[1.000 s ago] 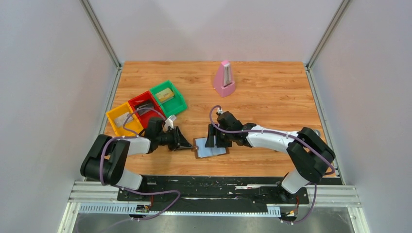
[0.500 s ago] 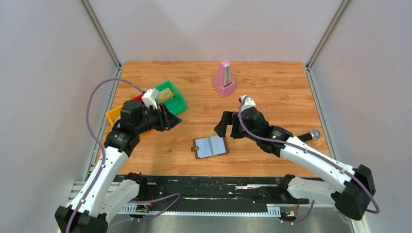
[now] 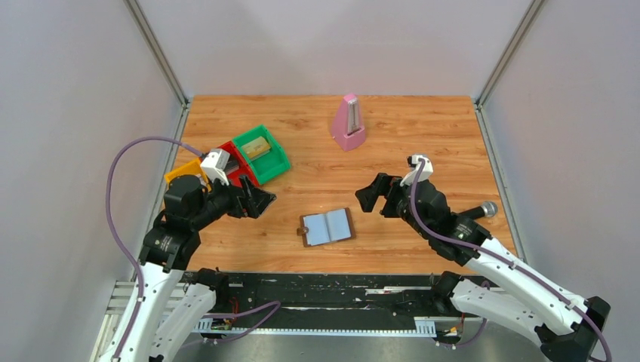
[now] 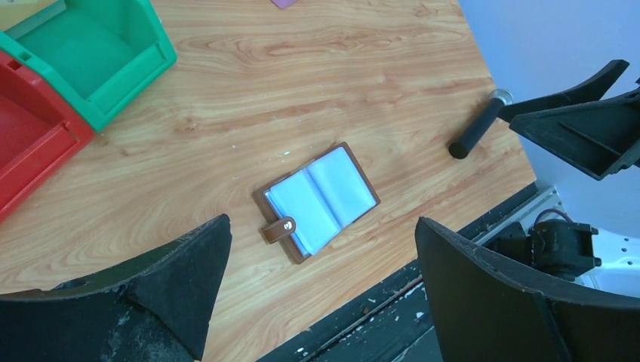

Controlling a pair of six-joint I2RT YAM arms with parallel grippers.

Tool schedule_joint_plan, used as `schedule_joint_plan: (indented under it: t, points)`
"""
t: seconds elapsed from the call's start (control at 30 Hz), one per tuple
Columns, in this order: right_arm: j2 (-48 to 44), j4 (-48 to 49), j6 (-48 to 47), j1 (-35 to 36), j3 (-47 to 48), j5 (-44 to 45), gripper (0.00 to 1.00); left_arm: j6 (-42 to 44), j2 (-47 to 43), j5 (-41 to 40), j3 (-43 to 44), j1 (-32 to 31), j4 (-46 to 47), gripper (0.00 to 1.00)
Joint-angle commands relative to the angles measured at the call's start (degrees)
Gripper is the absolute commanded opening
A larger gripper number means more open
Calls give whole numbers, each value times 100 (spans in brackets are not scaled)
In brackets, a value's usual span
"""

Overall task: Take the credit cards out of the card holder
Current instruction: Reset both arms

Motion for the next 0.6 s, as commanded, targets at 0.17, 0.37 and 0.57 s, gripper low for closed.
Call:
schedule_joint_plan:
  t: [0.17,0.37,0.57]
  points:
    - [-208,44,142,29,-37,176,100,169,-187,-169,85,-23,-143,100]
    - [-214,39,129,28,-37,168,100,144,-216,-154,27,-23,-71,100]
    - [-225,37,146,29,-37,144,100,130,-230,-156,-12,-23,-29,100]
